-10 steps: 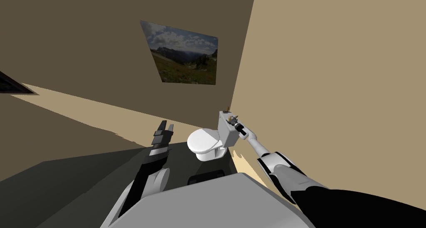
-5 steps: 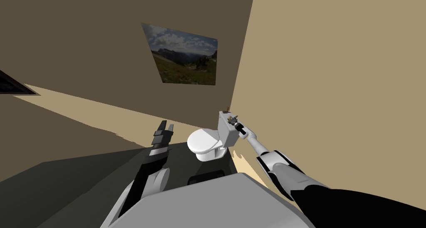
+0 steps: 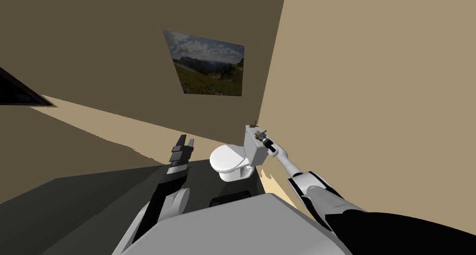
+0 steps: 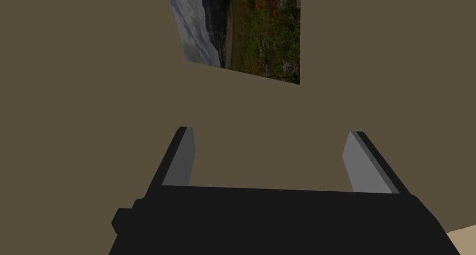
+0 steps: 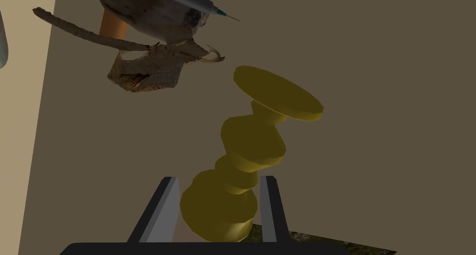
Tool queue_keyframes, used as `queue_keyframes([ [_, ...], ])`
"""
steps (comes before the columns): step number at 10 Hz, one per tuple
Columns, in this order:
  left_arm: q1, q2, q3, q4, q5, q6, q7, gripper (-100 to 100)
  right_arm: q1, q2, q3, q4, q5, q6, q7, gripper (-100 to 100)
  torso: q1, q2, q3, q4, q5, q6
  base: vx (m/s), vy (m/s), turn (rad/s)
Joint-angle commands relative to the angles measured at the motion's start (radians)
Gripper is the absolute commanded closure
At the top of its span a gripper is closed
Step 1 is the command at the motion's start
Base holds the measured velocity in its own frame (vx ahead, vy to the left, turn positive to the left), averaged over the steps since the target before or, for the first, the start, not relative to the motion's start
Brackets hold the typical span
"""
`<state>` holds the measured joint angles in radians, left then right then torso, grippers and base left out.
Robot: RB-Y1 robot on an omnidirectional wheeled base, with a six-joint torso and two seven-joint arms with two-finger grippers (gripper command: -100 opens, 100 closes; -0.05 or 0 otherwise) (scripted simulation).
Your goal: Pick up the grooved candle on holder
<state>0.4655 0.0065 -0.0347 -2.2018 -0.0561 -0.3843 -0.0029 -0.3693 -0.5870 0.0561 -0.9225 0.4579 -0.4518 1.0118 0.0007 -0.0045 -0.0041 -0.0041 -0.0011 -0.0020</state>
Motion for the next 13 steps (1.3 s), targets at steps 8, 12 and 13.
queue_keyframes([
  [8,0.000,0.000,0.000,0.000,0.000,0.000,0.000,0,0.237,0.029,-0.091,-0.267,0.084,0.056,-0.077,100,-0.004,-0.002,-0.005,-0.008,-0.005,0.001,0.038,-0.014,0.059],
  [12,0.000,0.000,0.000,0.000,0.000,0.000,0.000,0,0.325,0.039,-0.121,-0.365,0.111,0.071,-0.100,100,-0.006,-0.002,-0.007,-0.011,-0.007,0.003,0.030,-0.012,0.041],
  [13,0.000,0.000,0.000,0.000,0.000,0.000,0.000,0,0.357,0.048,-0.152,-0.399,0.137,0.086,-0.123,100,-0.006,-0.001,-0.006,-0.012,-0.008,0.003,0.035,-0.014,0.107],
])
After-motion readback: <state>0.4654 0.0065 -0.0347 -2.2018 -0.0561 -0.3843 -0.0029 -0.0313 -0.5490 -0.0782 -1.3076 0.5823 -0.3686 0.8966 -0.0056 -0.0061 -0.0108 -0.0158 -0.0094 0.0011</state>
